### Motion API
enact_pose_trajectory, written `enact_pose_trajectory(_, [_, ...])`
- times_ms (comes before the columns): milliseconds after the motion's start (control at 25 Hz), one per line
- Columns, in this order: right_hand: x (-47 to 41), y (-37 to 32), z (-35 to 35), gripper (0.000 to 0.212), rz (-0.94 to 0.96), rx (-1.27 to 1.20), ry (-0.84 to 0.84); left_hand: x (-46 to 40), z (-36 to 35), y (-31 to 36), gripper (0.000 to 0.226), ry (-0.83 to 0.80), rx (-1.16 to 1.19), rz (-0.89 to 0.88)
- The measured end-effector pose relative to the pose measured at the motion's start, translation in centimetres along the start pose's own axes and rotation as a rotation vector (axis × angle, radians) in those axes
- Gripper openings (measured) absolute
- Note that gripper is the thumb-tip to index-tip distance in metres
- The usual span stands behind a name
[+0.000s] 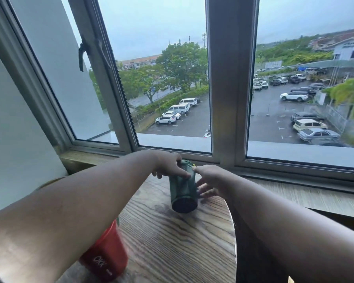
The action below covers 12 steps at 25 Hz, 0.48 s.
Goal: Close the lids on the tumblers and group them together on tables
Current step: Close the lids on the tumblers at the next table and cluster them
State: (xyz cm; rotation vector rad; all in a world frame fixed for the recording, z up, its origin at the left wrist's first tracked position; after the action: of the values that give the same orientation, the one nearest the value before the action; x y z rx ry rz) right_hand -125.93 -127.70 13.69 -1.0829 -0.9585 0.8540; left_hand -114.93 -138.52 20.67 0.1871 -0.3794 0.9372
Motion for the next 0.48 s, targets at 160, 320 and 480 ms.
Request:
enact_pose_trajectory(160, [1.0, -0.1, -0.9, 0.034, 0.019, -0.138, -0.038, 0.1, 0.0, -0.2, 0.059, 0.033, 0.096, -0.035])
enact_pose_trajectory(320, [1.8, -0.8, -1.3, 0.026, 0.085, -0.186, -0.050, 1.7, 0.7, -0.8, 0.059, 0.141, 0.118, -0.078])
enact_pose_trajectory(480, [2.8, -1.7, -1.6, 0.041, 0.225, -0.213, -0.033, 4.5, 1.3, -2.4, 0.067, 0.279, 0.009, -0.115])
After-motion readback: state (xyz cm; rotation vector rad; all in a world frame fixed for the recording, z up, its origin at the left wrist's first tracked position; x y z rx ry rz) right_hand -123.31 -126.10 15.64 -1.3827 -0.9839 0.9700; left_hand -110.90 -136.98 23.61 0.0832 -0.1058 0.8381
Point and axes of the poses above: each hand's wrist, its own x-axis away from the middle knuckle, its own z-axis out of the back of the hand, y = z × x, the point moved 1 cm from there along -x, towards the middle knuckle, and after that the axes turned 12 degrees about z, right-handed, at the moved point
